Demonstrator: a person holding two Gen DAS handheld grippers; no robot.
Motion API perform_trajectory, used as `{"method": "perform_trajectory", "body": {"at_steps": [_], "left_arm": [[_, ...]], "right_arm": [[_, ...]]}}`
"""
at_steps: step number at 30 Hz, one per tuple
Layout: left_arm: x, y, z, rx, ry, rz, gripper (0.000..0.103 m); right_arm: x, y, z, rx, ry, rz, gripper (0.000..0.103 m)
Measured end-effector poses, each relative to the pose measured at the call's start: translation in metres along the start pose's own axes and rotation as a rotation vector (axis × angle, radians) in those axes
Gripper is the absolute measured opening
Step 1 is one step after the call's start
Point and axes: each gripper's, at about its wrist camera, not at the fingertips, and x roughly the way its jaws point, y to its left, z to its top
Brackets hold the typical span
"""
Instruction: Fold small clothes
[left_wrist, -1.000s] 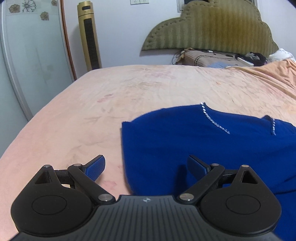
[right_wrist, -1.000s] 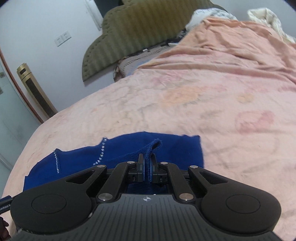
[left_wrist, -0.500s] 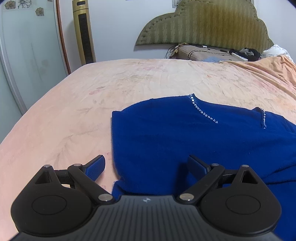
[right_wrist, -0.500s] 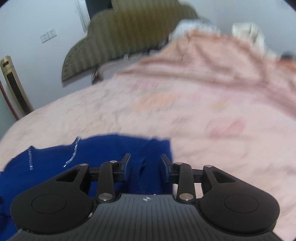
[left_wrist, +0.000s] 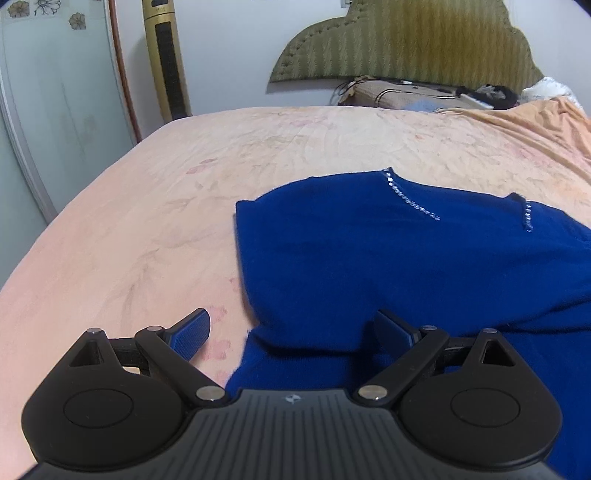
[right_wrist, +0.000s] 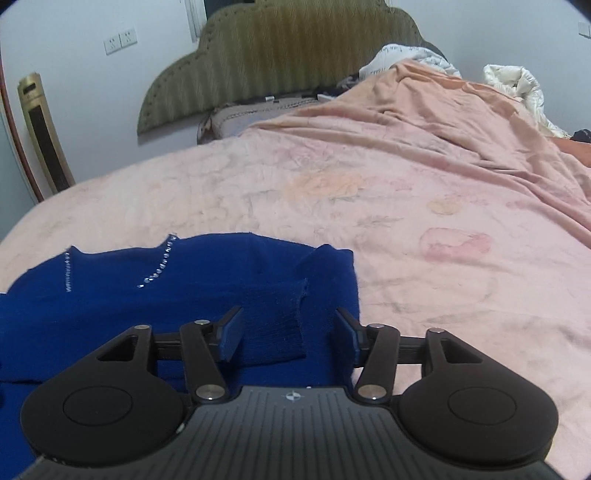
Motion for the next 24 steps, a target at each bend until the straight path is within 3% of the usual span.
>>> {"method": "perform_trajectory", "body": {"at_steps": [4,7,14,18,24], "left_arm": [[-0.005,0.006,-0.013,0.039,0.01,0.002,0.096],[-0.002,0.016,-0.023,0.042,0.025,0.039,0.096],[-0.005,0.052,-0.027,-0.102,0.043,0.076,0.096],[-0.021,0.059,-0.033,-0.154,0.062,-0.017,0.096],[-0.039,0.063,-0.052,-0.145,0.112,-0.202,0.096]], "right_arm": [[-0.011,-0.009,-0.015,0.017,0.058,0.061,0.064],[-0.018,-0.011,-0.03,0.011,0.099,0.102,0.074],[-0.031,-0.02,-0.047,0.018,0.098,0.033,0.077],[-0.047,-0.021,-0.05,0.021,0.093,0.085,0.078],[-0.067,-0.021,-0.065,-0.007,0.148,0.154,0.081]]}}
